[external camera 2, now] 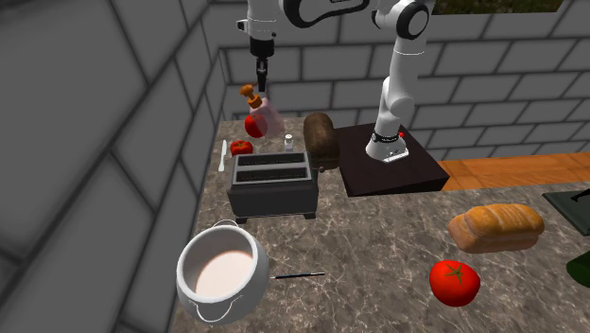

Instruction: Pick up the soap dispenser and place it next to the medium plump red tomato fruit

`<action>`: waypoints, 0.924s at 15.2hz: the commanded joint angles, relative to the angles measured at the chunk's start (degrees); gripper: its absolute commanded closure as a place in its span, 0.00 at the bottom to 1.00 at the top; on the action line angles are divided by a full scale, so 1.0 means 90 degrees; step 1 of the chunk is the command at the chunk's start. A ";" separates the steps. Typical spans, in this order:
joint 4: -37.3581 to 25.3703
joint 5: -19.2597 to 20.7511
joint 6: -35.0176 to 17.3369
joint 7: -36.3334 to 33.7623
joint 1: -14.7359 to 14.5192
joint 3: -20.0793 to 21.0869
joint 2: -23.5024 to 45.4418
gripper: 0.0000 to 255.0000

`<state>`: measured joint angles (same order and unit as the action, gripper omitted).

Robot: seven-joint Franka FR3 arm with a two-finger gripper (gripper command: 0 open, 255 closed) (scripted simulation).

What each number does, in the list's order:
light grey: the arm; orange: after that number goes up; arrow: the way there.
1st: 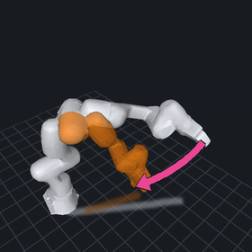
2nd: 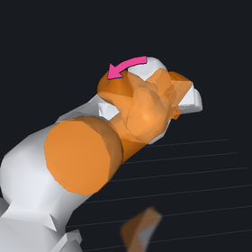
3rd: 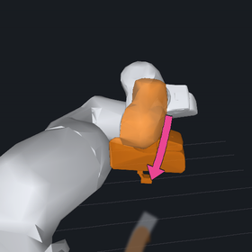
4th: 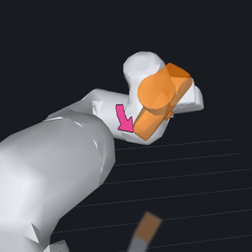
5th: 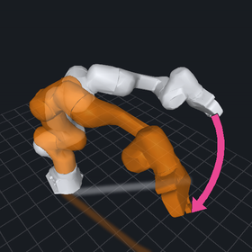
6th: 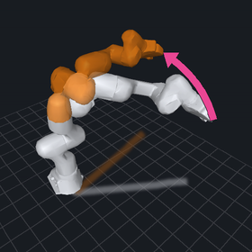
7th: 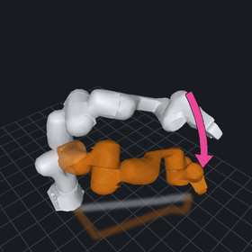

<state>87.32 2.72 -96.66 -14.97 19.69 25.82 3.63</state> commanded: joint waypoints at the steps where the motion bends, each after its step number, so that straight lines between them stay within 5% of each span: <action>1: 0.0252 -0.0033 -0.0192 0.0017 0.0017 -0.0010 -0.0072 1.00; 14: 0.1516 -0.0087 -0.1340 0.0035 0.0049 -0.0033 -0.0202 1.00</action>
<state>100.00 1.90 -107.68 -14.60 20.14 25.52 1.77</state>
